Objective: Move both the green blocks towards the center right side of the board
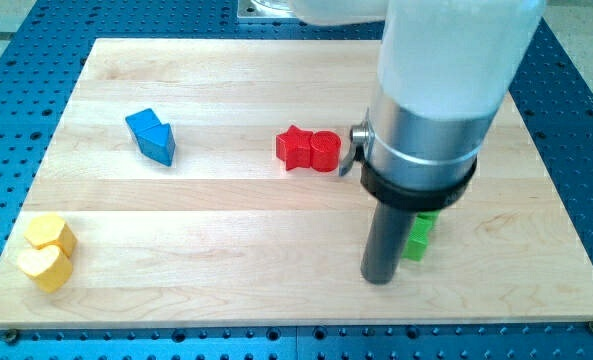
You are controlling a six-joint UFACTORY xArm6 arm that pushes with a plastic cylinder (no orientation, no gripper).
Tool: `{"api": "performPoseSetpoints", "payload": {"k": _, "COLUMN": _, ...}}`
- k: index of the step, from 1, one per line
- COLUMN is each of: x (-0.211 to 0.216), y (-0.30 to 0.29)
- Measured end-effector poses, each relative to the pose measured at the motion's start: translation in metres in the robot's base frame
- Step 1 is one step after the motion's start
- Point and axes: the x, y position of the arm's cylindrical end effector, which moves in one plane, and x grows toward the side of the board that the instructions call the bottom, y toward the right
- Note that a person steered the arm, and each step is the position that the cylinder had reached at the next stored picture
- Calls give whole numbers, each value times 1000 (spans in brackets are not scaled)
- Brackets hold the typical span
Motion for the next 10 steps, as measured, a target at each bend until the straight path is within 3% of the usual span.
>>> {"api": "performPoseSetpoints", "payload": {"k": 1, "x": -14, "y": 29}}
{"api": "performPoseSetpoints", "payload": {"k": 3, "x": -111, "y": 77}}
{"api": "performPoseSetpoints", "payload": {"k": 5, "x": -84, "y": 24}}
{"api": "performPoseSetpoints", "payload": {"k": 7, "x": -141, "y": 94}}
{"api": "performPoseSetpoints", "payload": {"k": 10, "x": -128, "y": 55}}
